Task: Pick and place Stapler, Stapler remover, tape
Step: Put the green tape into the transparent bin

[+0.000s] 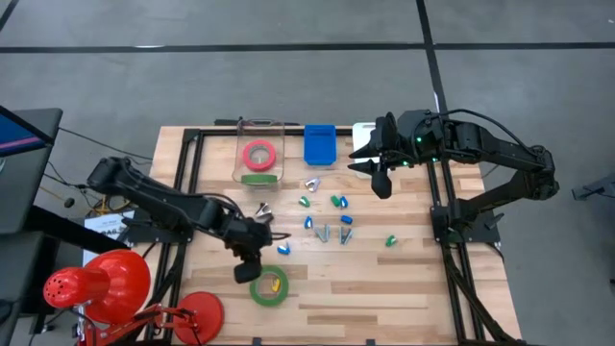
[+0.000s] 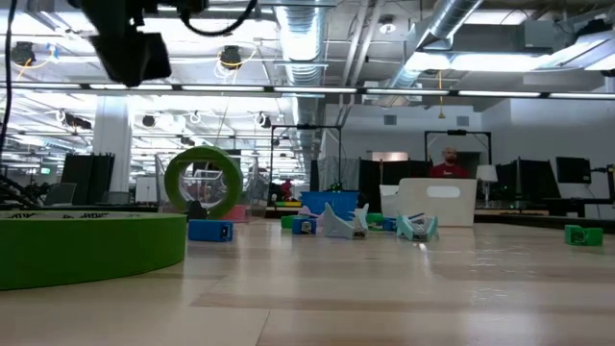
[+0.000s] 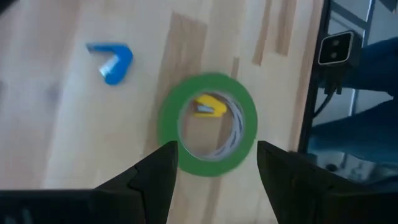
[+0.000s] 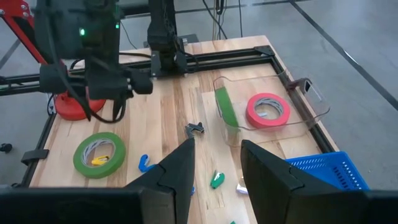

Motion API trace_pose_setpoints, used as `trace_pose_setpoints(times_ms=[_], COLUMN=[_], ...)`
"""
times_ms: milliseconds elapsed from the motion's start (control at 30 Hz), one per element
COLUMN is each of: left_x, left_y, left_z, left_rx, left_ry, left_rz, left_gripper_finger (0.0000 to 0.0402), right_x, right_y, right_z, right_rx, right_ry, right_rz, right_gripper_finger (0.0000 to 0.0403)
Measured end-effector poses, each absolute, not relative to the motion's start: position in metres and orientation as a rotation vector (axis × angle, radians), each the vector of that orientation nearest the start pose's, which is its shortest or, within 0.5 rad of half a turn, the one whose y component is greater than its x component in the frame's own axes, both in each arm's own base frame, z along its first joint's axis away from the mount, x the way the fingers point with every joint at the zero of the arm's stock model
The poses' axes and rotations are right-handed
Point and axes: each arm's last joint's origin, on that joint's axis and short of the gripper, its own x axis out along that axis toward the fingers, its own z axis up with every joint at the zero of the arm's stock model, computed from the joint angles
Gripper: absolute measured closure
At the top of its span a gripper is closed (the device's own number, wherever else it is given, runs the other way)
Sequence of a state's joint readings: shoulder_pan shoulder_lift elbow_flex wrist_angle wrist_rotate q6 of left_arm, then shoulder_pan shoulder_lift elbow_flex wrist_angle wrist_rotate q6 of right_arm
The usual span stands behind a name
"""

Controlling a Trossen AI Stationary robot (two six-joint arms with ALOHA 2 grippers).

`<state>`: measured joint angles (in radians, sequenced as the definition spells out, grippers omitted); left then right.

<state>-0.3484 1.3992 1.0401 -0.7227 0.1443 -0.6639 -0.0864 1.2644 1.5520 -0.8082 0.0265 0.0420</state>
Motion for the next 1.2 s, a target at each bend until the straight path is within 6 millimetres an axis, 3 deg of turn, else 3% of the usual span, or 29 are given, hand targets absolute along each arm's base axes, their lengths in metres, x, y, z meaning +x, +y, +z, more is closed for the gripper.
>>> trace_pose_setpoints(times_ms=[500, 933, 1200], left_x=[0.27, 0.272, 0.27], left_y=[-0.104, -0.101, -0.106], left_z=[0.213, 0.211, 0.211], left_rx=[-0.577, -0.607, -0.613], left_ry=[1.307, 1.289, 1.291], left_rz=[0.075, 0.137, 0.146], left_gripper_finger=[0.0192, 0.0191, 0.0135], right_x=[0.241, 0.241, 0.241], right_y=[-0.022, -0.022, -0.022], right_z=[0.434, 0.434, 0.434], right_rx=[0.006, 0.007, 0.032], right_ry=[0.521, 0.521, 0.52], right_rz=[-0.109, -0.109, -0.115], right_gripper_finger=[0.0281, 0.028, 0.028])
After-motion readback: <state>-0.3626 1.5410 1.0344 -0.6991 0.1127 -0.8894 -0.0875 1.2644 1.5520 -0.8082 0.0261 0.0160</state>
